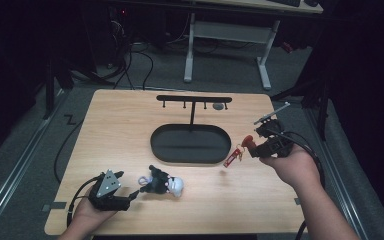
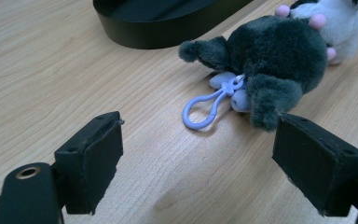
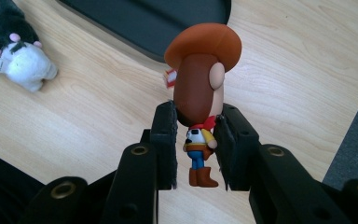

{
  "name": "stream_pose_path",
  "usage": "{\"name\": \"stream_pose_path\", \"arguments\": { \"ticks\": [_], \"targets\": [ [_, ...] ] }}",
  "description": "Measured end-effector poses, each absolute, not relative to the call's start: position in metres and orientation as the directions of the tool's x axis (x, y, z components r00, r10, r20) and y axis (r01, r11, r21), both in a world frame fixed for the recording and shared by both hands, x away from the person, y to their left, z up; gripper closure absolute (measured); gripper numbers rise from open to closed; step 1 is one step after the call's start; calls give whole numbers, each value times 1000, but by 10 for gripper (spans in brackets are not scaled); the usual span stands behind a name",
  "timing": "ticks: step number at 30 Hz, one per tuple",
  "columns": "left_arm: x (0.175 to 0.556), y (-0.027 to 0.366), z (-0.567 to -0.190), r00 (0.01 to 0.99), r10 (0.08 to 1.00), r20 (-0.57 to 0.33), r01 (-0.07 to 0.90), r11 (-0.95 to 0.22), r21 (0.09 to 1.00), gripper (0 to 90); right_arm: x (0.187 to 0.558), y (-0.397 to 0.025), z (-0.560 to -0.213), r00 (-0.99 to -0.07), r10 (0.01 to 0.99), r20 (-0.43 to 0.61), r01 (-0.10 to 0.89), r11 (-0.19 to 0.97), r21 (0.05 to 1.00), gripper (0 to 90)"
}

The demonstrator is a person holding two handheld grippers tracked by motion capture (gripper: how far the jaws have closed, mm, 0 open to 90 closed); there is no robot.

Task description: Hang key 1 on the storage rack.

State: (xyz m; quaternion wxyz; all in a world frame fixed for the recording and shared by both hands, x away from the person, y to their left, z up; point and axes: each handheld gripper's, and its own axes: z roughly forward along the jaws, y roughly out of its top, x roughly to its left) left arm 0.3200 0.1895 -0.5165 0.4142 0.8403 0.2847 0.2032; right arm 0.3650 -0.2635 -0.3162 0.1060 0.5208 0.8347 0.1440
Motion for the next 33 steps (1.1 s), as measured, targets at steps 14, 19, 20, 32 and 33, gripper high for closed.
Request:
{"name": "stream_pose_path", "arguments": {
  "ticks": [14, 19, 20, 32, 33],
  "targets": [
    [320, 190, -516, 757, 645, 105, 311, -496, 810, 163, 378, -259, -308, -422, 906, -38, 838, 406, 366, 706],
    [320, 191, -516, 757, 645, 104, 311, -496, 811, 163, 383, -257, -305, -421, 906, -42, 835, 405, 373, 707],
    [320, 191, -516, 758, 644, 104, 311, -496, 811, 163, 384, -257, -304, -421, 906, -45, 833, 406, 375, 706],
    [319, 191, -516, 758, 644, 105, 308, -496, 812, 163, 401, -251, -297, -412, 909, -57, 828, 400, 392, 707],
    [319, 191, -516, 759, 643, 104, 309, -497, 811, 163, 404, -250, -296, -410, 910, -52, 828, 396, 397, 707]
  ]
}}
